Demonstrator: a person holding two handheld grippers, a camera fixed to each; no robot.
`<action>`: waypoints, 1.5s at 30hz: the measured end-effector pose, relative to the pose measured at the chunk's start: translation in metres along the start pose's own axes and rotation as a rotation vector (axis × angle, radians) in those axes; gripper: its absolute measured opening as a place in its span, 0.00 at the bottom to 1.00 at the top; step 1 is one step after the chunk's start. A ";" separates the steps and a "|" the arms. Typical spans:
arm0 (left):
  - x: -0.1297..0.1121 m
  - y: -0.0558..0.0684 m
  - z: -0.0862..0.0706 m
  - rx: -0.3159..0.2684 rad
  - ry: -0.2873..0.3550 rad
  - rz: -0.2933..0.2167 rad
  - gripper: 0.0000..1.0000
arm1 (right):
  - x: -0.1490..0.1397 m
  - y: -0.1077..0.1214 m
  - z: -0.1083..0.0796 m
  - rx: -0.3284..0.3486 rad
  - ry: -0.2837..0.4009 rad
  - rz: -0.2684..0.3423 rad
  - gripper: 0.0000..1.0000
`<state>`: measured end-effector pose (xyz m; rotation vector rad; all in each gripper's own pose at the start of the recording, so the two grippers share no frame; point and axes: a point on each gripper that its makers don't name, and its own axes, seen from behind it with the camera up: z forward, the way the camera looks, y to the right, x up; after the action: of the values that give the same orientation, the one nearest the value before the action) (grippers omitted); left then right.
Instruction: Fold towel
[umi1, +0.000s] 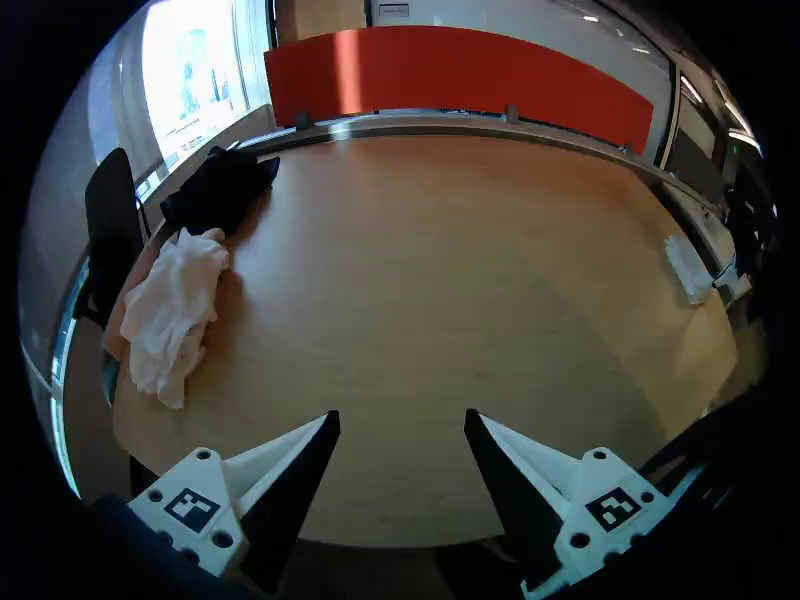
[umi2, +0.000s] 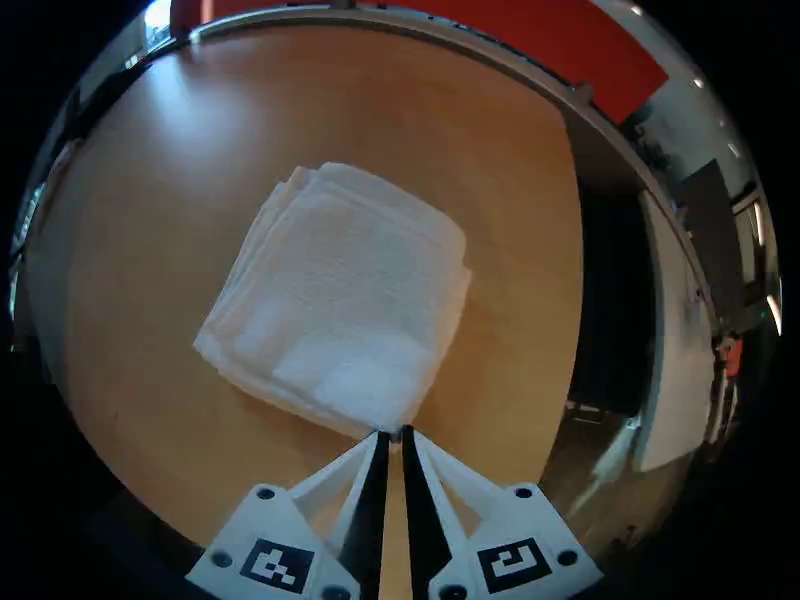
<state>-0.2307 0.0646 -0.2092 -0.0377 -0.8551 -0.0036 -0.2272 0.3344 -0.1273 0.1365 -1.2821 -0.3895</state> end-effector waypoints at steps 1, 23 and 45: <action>0.000 0.000 0.000 0.000 0.000 0.000 0.92 | 0.000 -0.001 0.000 0.000 0.000 -0.001 0.14; 0.002 -0.004 -0.002 -0.006 0.013 -0.007 0.92 | 0.012 -0.024 -0.008 0.014 0.055 0.042 1.00; 0.013 -0.007 -0.001 -0.017 0.048 -0.037 0.92 | 0.071 -0.052 -0.035 0.074 0.272 0.397 1.00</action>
<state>-0.2217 0.0582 -0.2001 -0.0370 -0.8074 -0.0466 -0.1888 0.2566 -0.0893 -0.0051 -1.0239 0.0186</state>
